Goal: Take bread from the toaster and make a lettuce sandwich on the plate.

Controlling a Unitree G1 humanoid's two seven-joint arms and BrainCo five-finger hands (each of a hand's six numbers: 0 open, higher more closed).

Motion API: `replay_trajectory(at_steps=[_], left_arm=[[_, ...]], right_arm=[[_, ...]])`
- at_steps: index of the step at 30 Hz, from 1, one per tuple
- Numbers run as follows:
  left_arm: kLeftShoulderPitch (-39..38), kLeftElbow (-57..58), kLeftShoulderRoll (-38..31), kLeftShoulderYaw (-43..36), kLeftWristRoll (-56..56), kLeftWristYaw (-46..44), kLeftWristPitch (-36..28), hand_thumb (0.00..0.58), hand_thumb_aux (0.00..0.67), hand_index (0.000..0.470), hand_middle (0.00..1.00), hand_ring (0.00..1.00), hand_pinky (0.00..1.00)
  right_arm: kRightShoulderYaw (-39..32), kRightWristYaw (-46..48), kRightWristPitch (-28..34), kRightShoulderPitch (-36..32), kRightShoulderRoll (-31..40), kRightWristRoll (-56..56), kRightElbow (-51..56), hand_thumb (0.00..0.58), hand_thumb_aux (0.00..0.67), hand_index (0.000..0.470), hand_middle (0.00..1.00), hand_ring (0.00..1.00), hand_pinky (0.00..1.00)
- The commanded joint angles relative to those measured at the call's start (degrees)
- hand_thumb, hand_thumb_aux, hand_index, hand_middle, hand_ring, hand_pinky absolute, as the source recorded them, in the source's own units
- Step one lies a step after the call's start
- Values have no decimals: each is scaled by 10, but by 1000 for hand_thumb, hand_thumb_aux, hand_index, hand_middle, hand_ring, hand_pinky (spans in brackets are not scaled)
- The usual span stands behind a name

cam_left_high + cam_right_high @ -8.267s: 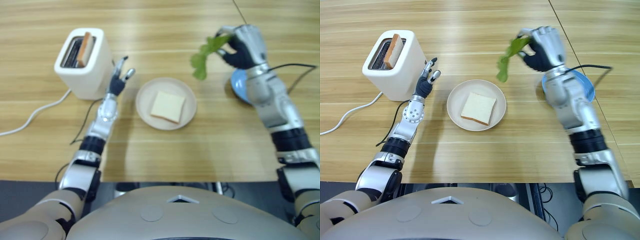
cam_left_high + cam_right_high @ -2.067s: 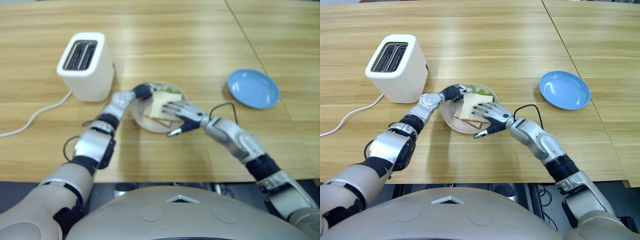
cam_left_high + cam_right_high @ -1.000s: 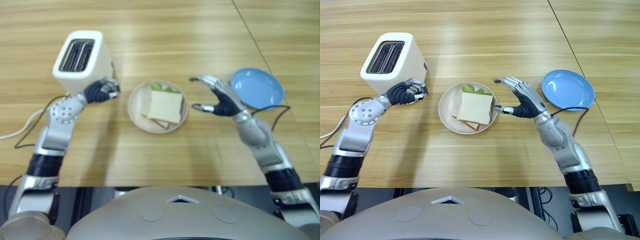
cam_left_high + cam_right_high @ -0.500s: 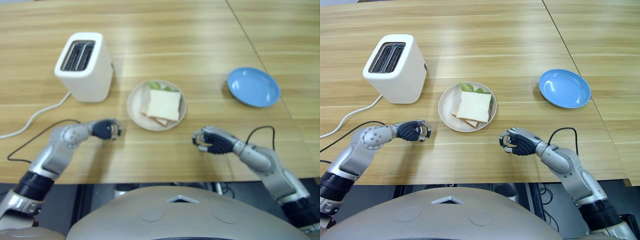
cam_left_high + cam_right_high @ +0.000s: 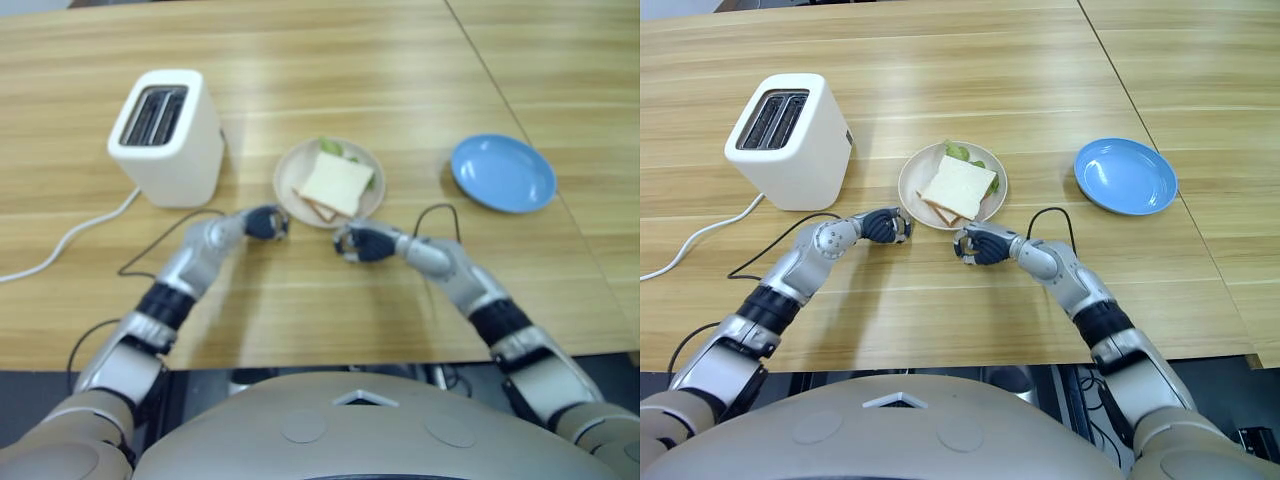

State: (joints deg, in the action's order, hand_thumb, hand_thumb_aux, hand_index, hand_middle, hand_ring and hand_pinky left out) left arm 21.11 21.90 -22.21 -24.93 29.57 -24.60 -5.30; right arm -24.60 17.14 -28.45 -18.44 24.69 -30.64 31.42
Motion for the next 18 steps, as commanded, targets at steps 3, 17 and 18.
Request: replay_trajectory(at_steps=[3,17,18], left_arm=[[85,151,33,61,-25,128,24,436,336,231,1000,1000,1000],[78,113,141,207,-224,227,258,0,0,0,0,0,0],[78,119,149,211,-229,231,273,0,0,0,0,0,0]], right_arm=[[-1,-179,-27,-118,-9,-65,165,545,504,346,886,886,886],[198,-99,-125,17,-49,325,31,0,0,0,0,0,0],[207,-89,-119,25,-60,347,18,0,0,0,0,0,0]])
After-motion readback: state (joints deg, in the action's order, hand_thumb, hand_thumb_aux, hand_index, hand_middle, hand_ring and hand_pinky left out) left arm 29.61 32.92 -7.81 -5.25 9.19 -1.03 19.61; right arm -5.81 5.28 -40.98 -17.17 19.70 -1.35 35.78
